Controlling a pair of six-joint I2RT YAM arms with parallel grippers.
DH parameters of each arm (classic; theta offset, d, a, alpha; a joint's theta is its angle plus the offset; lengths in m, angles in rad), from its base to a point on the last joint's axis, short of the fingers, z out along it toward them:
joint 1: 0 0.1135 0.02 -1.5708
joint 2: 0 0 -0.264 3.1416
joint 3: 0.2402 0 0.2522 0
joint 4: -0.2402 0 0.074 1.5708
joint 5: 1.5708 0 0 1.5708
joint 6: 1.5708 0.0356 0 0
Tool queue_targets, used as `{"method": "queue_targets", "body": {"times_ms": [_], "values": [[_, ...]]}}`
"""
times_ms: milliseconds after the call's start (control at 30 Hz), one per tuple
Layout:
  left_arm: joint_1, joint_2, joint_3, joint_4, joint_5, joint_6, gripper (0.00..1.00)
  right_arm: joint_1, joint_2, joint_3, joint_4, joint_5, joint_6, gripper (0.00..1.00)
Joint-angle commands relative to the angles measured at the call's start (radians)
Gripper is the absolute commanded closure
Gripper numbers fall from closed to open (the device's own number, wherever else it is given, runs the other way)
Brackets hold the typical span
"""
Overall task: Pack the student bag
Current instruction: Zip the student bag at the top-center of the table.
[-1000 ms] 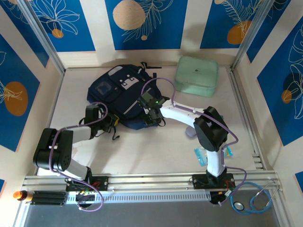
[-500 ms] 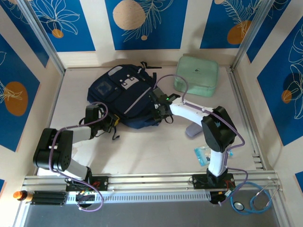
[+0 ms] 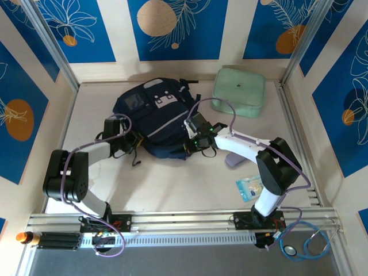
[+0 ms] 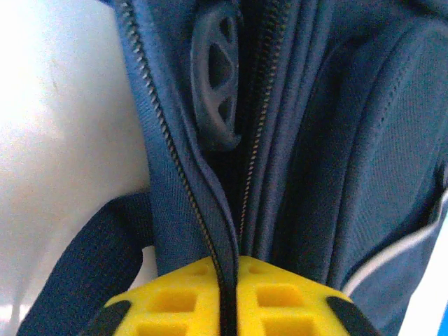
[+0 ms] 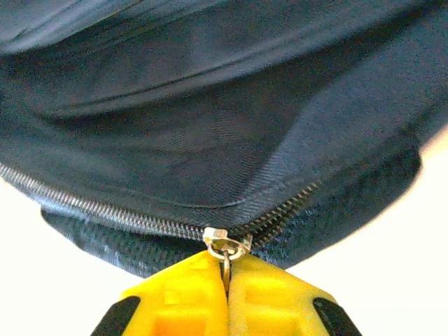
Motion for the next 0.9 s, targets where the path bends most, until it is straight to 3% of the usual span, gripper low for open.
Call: {"method": "queue_targets", "body": {"times_ms": [0, 167, 267, 367, 433, 600, 867], "values": [[0.042, 0.008, 0.071, -0.073, -0.045, 0.109, 0.81, 0.071, -0.014, 0.003, 0.052, -0.183, 0.006, 1.00], [0.090, -0.142, -0.009, -0.164, -0.099, 0.086, 0.54, 0.147, 0.112, 0.142, 0.090, -0.222, 0.021, 1.00], [0.095, -0.247, -0.024, -0.316, -0.153, 0.112, 0.45, 0.178, 0.200, 0.251, 0.102, -0.239, 0.023, 1.00], [0.095, -0.338, -0.046, -0.380, -0.087, 0.109, 0.38, 0.202, 0.263, 0.354, 0.102, -0.243, 0.027, 1.00], [0.092, -0.392, -0.061, -0.417, -0.065, 0.091, 0.37, 0.211, 0.292, 0.399, 0.112, -0.241, 0.029, 1.00], [0.084, -0.479, -0.057, -0.554, -0.140, 0.086, 0.36, 0.219, 0.344, 0.472, 0.111, -0.248, 0.036, 1.00], [0.071, -0.366, -0.015, -0.492, -0.108, 0.078, 0.41, 0.236, 0.343, 0.457, 0.101, -0.274, 0.004, 1.00]]}}
